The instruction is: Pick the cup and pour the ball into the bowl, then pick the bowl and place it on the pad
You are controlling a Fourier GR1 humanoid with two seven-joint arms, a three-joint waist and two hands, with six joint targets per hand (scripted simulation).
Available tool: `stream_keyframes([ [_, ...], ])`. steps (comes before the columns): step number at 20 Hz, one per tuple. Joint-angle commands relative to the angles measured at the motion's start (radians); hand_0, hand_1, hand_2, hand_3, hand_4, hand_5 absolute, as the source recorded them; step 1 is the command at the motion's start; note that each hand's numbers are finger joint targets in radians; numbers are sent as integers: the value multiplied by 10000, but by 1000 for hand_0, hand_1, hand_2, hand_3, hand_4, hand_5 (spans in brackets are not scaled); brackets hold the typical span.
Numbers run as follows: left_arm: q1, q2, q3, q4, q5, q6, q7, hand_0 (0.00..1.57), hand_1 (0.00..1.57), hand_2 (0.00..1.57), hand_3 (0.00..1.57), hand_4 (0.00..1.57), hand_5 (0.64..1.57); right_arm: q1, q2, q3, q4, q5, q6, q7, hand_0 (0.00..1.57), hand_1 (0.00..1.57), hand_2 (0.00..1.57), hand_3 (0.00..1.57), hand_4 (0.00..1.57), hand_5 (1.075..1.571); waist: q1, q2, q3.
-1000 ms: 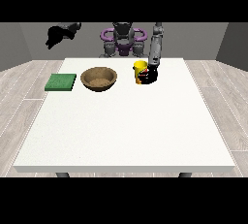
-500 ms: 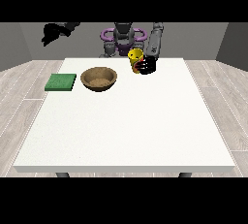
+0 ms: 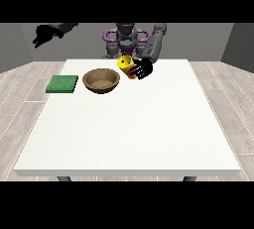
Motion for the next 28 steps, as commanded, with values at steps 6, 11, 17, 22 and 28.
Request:
stream_keyframes([
  [6, -1297, 101, -1403, 1150, -2460, 1856, 2364, 1454, 1454, 1571, 1571, 1494, 1227, -543, -68, 203, 422, -9, 300, 26, 0, 0, 362, 663, 552, 1569, -342, -29, 10],
  [11, -1493, 181, -2438, 1942, -4117, 2748, 3539, 1501, 1501, 1571, 1571, 1499, 1302, -121, 8, -23, 963, 40, 294, -685, 0, 0, 353, 672, 534, 1567, -183, -318, 10],
  [17, -2766, 203, -3921, 3299, -6405, 3080, 5887, 1547, 1547, 1571, 1571, 1394, 1412, -172, -27, 158, 1714, 457, 143, -690, 0, 0, 367, 652, 545, 1565, 112, -983, 23],
  [22, -3638, -511, -5313, 4252, -8247, 2911, 7809, 1571, 1571, 1571, 1571, 1181, 1500, -234, 329, 173, 2104, 489, -5, -1180, 0, 0, 380, 660, 563, 1566, 83, -1018, 19],
  [28, -2792, -780, -7129, 4130, -9942, 2129, 9412, 1503, 1503, 1571, 1571, 1376, 1321, -1432, 475, 645, 2223, 473, 274, -336, 0, 0, 355, 625, 576, 1566, -944, -964, 7],
])
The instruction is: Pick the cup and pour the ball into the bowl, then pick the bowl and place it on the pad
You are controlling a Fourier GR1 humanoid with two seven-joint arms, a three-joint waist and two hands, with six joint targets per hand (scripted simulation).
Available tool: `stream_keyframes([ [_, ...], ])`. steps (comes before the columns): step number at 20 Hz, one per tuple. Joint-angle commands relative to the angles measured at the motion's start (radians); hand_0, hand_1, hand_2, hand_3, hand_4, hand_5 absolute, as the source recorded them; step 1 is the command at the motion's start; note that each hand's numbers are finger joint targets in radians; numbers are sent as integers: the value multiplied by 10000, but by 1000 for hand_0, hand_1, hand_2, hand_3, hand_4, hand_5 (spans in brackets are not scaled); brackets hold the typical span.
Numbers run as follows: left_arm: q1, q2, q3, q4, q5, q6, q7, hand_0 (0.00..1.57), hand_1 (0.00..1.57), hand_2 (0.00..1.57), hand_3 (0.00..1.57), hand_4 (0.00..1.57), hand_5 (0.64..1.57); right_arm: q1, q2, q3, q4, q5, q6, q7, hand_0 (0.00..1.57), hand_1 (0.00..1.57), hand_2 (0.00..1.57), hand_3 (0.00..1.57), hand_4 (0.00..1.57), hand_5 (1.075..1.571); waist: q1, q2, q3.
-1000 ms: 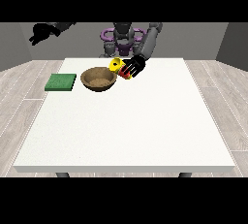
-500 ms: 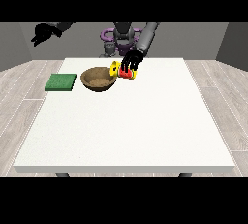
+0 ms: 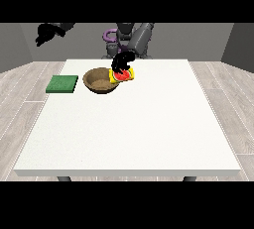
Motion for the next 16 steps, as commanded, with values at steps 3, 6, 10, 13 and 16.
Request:
stream_keyframes([
  [3, 191, -206, -1606, -369, -1674, -1465, 1626, 1519, 1519, 1571, 1571, 1503, 1185, -388, 231, 167, 418, 47, 151, -303, 0, 0, 354, 633, 572, 1566, -569, 206, -16],
  [6, -304, -212, -2271, -746, -2489, -2288, 2411, 1526, 1526, 1571, 1571, 1508, 1171, -811, -37, 45, 807, 87, 216, -376, 0, 0, 349, 649, 578, 1565, -367, 408, -17],
  [10, 11, -216, -2633, -1836, -2836, -3518, 2467, 1523, 1523, 1571, 1571, 1482, 1196, -827, 47, 41, 1149, 240, -59, -443, 0, 0, 342, 642, 579, 1566, -75, 97, -21],
  [13, 344, -217, -2717, -2170, -3213, -3488, 2501, 1534, 1534, 1571, 1571, 1489, 1208, -145, -125, -269, 1200, 84, 45, -931, 0, 0, 350, 646, 584, 1565, 160, -58, -24],
  [16, 29, -218, -2669, -3104, -3016, -4647, 2522, 1532, 1532, 1571, 1571, 1459, 1228, -797, -610, -10, 1392, 201, 727, -590, 0, 0, 357, 650, 579, 1564, 107, -24, -23],
])
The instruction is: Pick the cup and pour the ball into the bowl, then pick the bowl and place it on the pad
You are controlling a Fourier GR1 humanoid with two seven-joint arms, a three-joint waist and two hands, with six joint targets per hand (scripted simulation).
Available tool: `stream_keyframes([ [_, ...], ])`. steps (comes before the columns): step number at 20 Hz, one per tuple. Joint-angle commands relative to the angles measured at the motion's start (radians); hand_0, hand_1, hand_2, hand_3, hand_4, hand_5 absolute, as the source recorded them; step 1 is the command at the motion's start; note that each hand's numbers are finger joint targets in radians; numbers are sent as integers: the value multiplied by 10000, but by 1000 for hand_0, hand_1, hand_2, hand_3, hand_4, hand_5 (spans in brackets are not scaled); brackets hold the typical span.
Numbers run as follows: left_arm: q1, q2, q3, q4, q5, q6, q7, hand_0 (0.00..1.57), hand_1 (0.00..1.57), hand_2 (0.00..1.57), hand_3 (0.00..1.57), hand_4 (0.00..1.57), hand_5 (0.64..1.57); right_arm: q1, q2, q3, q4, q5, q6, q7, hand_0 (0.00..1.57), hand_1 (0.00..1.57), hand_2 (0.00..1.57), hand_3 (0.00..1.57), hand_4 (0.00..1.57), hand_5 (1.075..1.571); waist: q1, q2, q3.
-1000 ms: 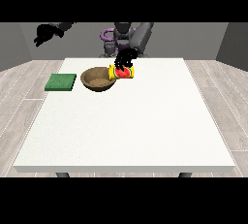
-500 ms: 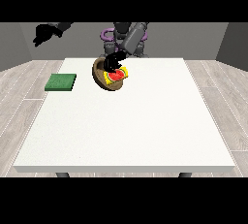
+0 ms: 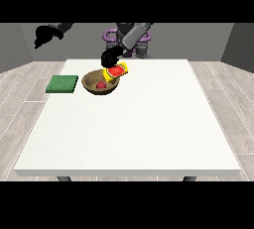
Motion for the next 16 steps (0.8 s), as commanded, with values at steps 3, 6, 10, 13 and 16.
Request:
stream_keyframes([
  [3, -177, -8, -283, -1514, -177, -1303, -177, 1530, 1530, 1571, 1571, 1485, 1210, -770, -1322, -78, 559, 35, 1158, 324, 0, 0, 357, 650, 579, 1564, 628, -185, -3],
  [6, -420, -8, 503, -1868, 388, -843, -631, 1528, 1528, 1571, 1571, 1514, 1180, -989, -1915, -330, 642, -6, 1391, 206, 0, 0, 354, 634, 585, 1564, 1070, 168, -8],
  [10, -594, 138, 1638, -2744, 1314, -230, -920, 1483, 1483, 1571, 1571, 1411, 1315, -191, -2643, -842, 1268, -78, 1721, -439, 0, 0, 361, 641, 562, 1565, 1954, 7, -5],
  [13, -820, 1168, 2788, -3546, 2564, 139, -1942, 1453, 1453, 1571, 1571, 1315, 1402, 462, -2610, -896, 1498, 145, 1342, -721, 0, 0, 424, 561, 564, 1565, 2605, -297, -10],
  [16, -31, 1678, 3638, -4155, 3648, 960, -2586, 1571, 1571, 1571, 1571, 1148, 1501, 443, -2924, -1181, 1524, -16, 1352, -732, 0, 0, 468, 617, 574, 1564, 3181, -157, -23],
])
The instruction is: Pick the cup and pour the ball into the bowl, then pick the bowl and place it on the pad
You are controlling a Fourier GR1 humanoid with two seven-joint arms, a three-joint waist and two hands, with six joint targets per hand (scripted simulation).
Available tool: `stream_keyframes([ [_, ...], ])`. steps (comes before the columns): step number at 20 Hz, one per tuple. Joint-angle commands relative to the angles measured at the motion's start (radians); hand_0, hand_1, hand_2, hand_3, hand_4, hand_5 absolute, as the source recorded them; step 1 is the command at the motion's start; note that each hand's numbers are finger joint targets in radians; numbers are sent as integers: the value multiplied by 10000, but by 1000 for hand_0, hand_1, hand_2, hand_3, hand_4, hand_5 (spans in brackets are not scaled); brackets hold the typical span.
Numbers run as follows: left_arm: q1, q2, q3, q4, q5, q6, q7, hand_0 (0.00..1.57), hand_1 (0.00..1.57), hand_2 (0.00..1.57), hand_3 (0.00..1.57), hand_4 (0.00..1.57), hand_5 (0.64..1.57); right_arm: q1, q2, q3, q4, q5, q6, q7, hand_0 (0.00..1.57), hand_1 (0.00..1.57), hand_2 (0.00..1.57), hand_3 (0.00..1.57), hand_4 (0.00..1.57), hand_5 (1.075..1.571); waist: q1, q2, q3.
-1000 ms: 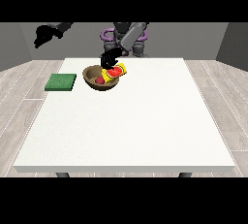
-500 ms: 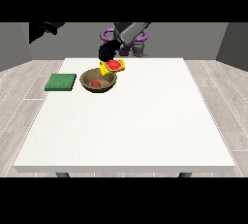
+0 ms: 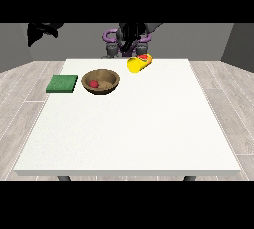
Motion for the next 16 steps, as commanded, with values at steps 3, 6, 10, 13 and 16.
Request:
stream_keyframes([
  [3, 1264, 996, 1842, -1090, 2604, 882, -1917, 1534, 1534, 1571, 1571, 1274, 1449, 279, 230, 42, -212, 151, -512, -9, 0, 0, 473, 656, 578, 1566, 803, 163, -27],
  [6, 1640, 930, 2560, -1097, 3705, 801, -2653, 1503, 1503, 1571, 1571, 1389, 1397, -368, 768, 470, -804, 197, -764, 758, 0, 0, 507, 723, 589, 1569, 491, 281, -32],
  [10, 1714, -315, 4132, -2286, 7097, -567, -3513, 950, 950, 1119, 1016, 1445, 1269, -199, 967, 219, -663, -81, -661, 252, 0, 0, 551, 650, 607, 1570, 690, 1092, -119],
  [13, 1316, -955, 5636, -3106, 9450, -1359, -3411, 239, 239, 0, 0, 788, 1568, -131, 1268, 351, -733, -113, -604, 236, 0, 0, 435, 534, 641, 1571, 712, 1148, -184],
  [16, 1239, -982, 6771, -3694, 11611, -2913, -3593, 0, 0, 0, 0, 524, 1560, -107, 1362, 231, -721, -249, -736, 434, 0, 0, 436, 466, 659, 1571, 1031, 1118, -146],
])
